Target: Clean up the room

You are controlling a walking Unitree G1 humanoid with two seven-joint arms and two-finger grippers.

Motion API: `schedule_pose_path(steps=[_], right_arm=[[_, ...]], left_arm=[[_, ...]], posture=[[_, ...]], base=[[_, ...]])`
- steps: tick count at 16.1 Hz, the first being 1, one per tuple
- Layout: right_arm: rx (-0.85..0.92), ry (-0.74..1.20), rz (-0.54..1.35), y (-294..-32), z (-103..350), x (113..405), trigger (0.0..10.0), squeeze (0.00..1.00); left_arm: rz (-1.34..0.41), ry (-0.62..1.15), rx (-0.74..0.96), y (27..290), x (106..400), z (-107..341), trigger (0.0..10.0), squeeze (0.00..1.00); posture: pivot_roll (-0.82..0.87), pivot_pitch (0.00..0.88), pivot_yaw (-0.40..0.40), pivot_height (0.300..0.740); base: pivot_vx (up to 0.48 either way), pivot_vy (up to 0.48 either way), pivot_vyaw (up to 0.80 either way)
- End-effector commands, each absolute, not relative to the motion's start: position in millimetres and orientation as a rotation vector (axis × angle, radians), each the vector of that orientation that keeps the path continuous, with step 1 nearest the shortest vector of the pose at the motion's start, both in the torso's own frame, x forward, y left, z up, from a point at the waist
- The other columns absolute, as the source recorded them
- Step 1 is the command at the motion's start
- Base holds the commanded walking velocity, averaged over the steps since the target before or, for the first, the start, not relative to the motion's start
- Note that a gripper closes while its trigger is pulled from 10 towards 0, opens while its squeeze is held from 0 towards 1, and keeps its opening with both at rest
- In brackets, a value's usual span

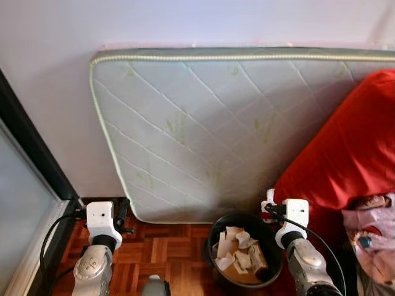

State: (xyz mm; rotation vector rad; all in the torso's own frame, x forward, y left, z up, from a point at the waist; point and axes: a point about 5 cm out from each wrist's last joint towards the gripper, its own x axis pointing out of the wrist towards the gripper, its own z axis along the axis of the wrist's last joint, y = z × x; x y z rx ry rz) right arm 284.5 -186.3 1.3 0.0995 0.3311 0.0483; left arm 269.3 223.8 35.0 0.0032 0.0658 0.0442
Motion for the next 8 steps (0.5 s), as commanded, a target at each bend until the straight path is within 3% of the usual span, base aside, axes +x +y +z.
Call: schedule_pose_path(steps=[1,5,8], right_arm=[[0.097,0.326,0.055,-185.0,3.3,286.9,10.0,0.00],[0.095,0.341,0.071,-180.3,0.7,285.6,10.0,0.00],[0.101,0.338,0.073,-179.6,0.5,285.0,10.0,0.00]], left_arm=[[0.046,0.053,0.003,224.6,271.7,39.0,10.0,0.00],[0.045,0.055,0.001,225.9,270.0,38.7,10.0,0.00],[0.044,0.057,0.001,226.5,269.9,38.5,10.0,0.00]], posture=[[0.10,0.000,-0.040,0.644],[0.10,0.000,-0.032,0.609],[0.10,0.000,-0.029,0.609]], base=[[0.000,0.000,0.00],[0.000,0.000,0.00],[0.000,0.000,0.00]])
